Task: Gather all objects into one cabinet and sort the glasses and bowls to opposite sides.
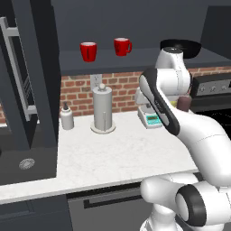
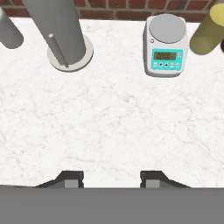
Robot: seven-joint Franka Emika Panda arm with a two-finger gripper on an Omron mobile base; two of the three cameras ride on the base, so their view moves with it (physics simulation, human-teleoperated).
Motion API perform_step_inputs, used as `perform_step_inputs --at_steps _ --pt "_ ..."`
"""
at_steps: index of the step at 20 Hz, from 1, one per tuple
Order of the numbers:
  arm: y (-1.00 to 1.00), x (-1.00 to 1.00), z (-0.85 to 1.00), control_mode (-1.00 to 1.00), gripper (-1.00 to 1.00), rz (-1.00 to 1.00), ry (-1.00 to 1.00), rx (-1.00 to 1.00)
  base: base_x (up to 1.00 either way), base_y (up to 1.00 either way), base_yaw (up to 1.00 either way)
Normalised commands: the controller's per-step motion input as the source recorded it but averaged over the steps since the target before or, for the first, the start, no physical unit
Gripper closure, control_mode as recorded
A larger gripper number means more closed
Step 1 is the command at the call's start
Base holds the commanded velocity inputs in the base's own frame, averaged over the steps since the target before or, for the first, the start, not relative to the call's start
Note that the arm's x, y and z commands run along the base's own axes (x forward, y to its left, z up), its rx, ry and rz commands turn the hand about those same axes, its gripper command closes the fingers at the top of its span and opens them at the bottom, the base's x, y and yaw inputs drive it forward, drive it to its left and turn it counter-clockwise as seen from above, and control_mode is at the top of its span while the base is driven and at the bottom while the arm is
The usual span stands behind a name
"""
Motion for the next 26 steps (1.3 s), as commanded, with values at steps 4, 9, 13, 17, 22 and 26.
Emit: perform_step_inputs --at_steps 4,9,13,17,22,26 --pt "0.00 -0.03 0.00 -1.00 -1.00 0.00 -0.01 0.00 0.00 0.00 0.00" --pt "0.00 -0.30 0.15 -1.00 -1.00 0.00 -0.16 0.00 0.00 0.00 0.00" --pt "0.00 -0.55 0.59 -1.00 -1.00 -0.04 -0.39 0.00 0.00 0.00 0.00" --pt "0.00 -0.54 0.71 -1.00 -1.00 -0.03 -0.42 -0.01 0.00 0.00 0.00" --pt "0.02 -0.37 0.65 -1.00 -1.00 0.00 -0.25 0.00 0.00 0.00 0.00" --pt "0.00 0.00 0.00 1.00 -1.00 0.00 0.00 0.00 0.00 0.00 0.00"
